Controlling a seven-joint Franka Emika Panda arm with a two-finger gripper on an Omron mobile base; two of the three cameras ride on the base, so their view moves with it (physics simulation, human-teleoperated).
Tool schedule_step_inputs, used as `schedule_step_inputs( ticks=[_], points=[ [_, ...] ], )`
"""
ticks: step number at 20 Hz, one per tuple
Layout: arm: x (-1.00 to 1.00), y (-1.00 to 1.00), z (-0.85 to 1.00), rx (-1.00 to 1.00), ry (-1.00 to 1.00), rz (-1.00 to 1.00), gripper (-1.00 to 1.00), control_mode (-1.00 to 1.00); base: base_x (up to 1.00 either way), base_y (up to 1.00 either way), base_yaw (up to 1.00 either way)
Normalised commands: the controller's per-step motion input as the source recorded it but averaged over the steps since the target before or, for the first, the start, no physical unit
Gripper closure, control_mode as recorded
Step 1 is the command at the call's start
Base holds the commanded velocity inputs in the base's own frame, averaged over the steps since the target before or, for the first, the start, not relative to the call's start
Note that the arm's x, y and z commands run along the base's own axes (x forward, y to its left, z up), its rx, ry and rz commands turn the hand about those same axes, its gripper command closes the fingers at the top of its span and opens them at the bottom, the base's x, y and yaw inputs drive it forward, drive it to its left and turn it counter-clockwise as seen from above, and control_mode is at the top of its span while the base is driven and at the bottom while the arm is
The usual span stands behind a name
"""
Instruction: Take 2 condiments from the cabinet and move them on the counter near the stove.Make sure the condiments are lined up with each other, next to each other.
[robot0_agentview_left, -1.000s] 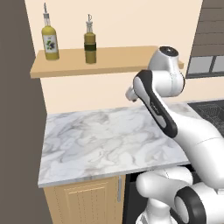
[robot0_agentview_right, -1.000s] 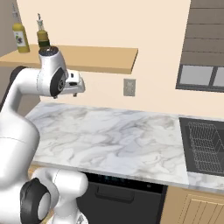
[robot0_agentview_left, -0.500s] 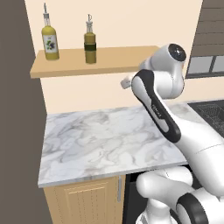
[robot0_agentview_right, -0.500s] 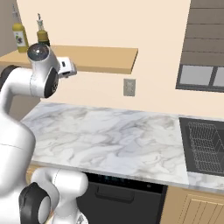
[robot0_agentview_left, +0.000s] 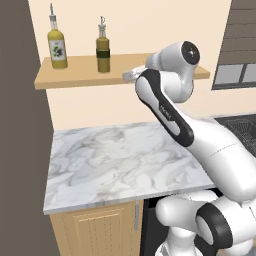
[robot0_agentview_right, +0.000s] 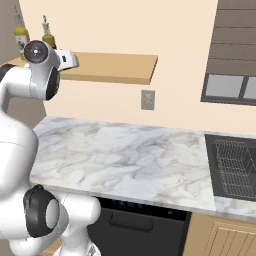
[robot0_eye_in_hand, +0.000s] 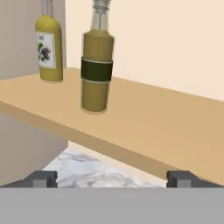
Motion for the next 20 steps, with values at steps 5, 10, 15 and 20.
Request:
schedule_step_inputs(
  ticks=[5,10,15,20],
  points=[
    [0.35,0.35,0.34,0.06,0.0,0.0,-1.0,-1.0,0.0,0.0,0.0],
    [0.34,0.23,0.09,0.04,0.06,-0.07,-1.0,-1.0,0.0,0.0,0.0],
    [0.16,0.19,0.0,0.01,0.02,-0.08,-1.0,-1.0,0.0,0.0,0.0],
    [0.04,0.37,0.0,0.0,-0.02,-0.01,-1.0,-1.0,0.0,0.0,0.0]
  ],
)
